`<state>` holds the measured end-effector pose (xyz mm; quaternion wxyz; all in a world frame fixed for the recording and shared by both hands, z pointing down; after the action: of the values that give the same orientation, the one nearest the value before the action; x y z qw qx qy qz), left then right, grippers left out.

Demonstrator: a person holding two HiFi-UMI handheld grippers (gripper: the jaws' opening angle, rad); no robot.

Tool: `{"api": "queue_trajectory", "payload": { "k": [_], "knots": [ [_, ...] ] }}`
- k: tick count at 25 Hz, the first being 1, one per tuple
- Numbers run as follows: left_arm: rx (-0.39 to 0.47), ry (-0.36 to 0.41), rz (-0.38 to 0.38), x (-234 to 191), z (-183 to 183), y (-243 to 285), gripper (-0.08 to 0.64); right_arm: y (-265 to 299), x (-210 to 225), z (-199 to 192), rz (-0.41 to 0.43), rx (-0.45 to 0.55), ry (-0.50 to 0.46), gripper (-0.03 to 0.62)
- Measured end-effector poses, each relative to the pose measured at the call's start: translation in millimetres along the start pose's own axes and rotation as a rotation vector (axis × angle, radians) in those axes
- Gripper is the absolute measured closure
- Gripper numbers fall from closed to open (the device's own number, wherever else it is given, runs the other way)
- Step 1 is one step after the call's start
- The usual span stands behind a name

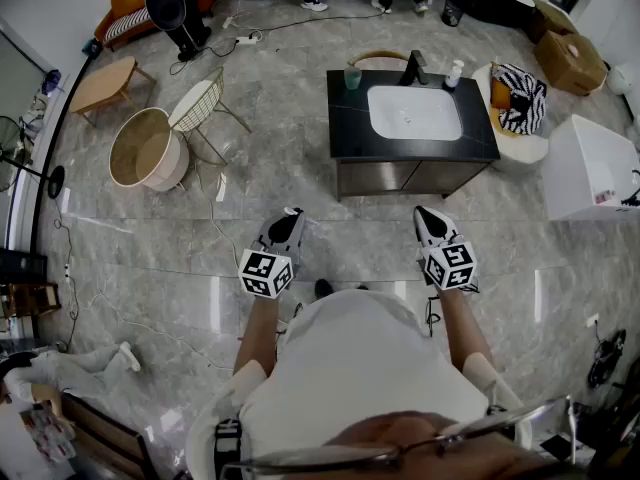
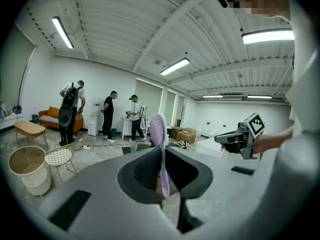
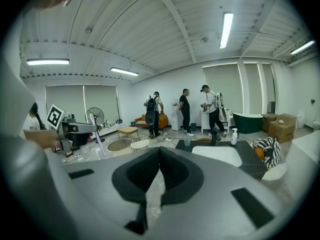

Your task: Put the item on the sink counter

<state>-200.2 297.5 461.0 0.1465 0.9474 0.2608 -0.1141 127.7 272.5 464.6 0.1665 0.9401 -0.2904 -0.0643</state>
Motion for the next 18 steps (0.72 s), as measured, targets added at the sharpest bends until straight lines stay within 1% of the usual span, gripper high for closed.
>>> {"api": "queue_trajectory", "payload": {
  "k": [12,18],
  "knots": [
    [-0.004,-0.001,-0.014,-7.8,0.9,2.8,0.531,5.8,-5.0,5.1,-0.010,0.004,-0.002,0.588],
    [0.002,-0.003,-0.025,-13.2,2.8,2.2,0.531,6.4,-6.2,6.9,-0.031,0.003,0.024,0.588]
  ]
}}
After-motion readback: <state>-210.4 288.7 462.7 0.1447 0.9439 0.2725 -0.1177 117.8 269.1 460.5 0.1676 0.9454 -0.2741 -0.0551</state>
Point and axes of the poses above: the fingertips, and each gripper's own axes: y forward along the fingers, x to its right, z out of its top, the point moved 6 cm from there along -y, backward along the fingers, and after that the axes turned 7 degrees about -y, right-handed, at the moved point
